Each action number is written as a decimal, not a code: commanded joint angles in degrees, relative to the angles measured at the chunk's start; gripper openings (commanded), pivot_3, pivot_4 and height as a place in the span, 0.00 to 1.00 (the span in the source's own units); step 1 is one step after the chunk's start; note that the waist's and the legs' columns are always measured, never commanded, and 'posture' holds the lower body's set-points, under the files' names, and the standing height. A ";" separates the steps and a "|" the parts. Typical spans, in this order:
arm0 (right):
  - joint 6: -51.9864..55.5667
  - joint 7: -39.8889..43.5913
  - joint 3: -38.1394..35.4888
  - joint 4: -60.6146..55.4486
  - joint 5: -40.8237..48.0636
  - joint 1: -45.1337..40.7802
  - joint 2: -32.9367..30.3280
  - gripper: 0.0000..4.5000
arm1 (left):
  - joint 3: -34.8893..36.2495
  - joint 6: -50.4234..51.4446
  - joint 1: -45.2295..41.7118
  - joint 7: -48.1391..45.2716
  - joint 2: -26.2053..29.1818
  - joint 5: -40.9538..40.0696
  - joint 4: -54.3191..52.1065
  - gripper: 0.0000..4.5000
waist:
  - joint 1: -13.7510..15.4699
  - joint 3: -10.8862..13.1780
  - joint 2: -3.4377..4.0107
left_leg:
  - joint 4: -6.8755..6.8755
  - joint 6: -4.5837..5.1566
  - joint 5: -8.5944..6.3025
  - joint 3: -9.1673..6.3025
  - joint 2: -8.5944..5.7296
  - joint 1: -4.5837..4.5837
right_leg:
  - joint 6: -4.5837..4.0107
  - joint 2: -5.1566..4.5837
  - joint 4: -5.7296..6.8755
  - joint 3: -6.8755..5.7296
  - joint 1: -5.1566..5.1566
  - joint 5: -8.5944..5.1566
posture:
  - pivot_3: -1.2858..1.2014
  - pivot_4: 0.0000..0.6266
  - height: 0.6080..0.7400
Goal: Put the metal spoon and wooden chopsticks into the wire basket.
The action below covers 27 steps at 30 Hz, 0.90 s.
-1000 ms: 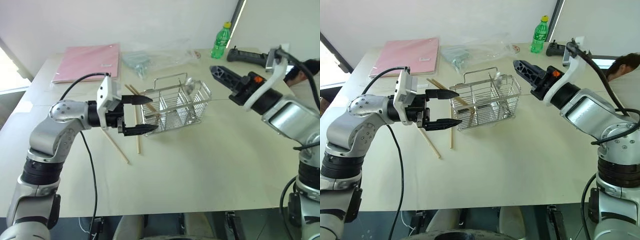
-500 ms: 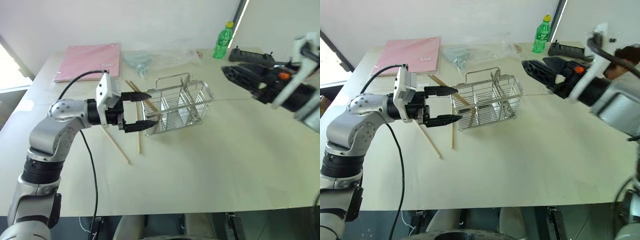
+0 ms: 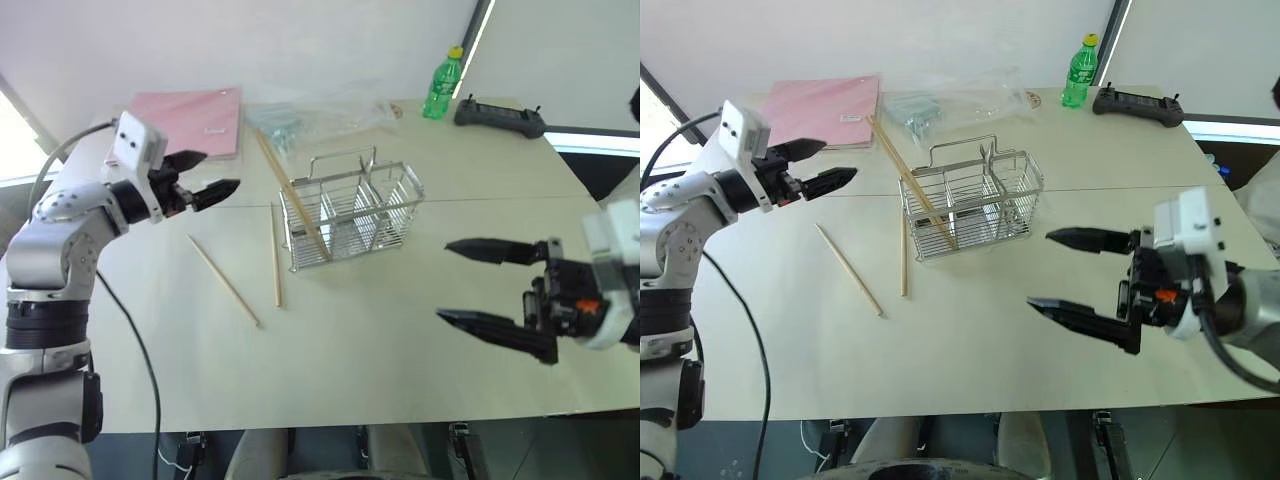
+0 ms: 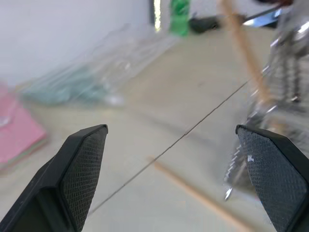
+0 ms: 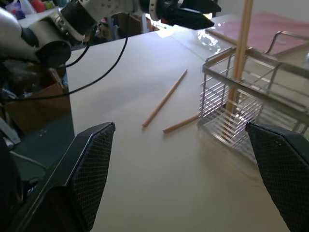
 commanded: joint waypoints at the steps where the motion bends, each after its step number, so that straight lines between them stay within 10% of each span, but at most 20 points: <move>1: -5.77 0.97 2.79 -2.39 -8.59 3.13 2.53 0.99 | 1.43 2.07 0.58 4.44 0.41 2.12 -1.33 1.00 | 0.44 0.04 -0.08 | 0.00 -0.01 0.00 -0.01 0.00 -0.02 | -0.05 -0.01 0.00 0.00 -0.01 0.03 | 0.52 0.24 0.76; 7: -9.57 -0.72 7.16 -2.80 -14.22 4.55 5.93 0.99 | 1.95 21.23 -3.20 20.06 -2.99 4.23 -4.27 1.00 | 0.93 0.12 -0.28 | 0.02 -0.03 0.00 -0.10 -0.02 -0.04 | -0.18 -0.04 0.00 -0.01 0.02 0.11 | 0.52 0.24 0.76; 15: -9.70 -5.44 11.37 -2.67 -14.83 2.10 8.94 0.99 | 16.43 55.42 -23.58 49.94 -24.23 16.08 -6.38 1.00 | 1.72 0.23 -0.59 | 0.14 -0.09 0.03 -0.14 -0.14 0.00 | 0.28 0.02 0.04 -0.05 0.10 0.10 | 0.52 0.24 0.76; 21: -9.85 -6.96 13.64 -1.78 -15.54 -0.07 9.91 0.99 | 28.05 58.73 -30.58 64.56 -39.91 27.20 -7.55 1.00 | 1.85 0.26 -0.65 | 0.11 -0.20 0.07 -0.06 -0.13 0.04 | 0.32 0.01 0.04 -0.04 0.12 0.09 | 0.52 0.24 0.76; 27: -9.52 -8.73 13.79 -1.84 -15.20 -0.54 11.11 0.99 | 33.08 58.38 -30.83 69.02 -41.68 33.19 -5.20 1.00 | 1.95 0.33 -0.77 | 0.10 -0.30 0.12 -0.03 -0.10 0.04 | 0.32 0.03 0.11 -0.05 0.05 0.10 | 0.52 0.24 0.76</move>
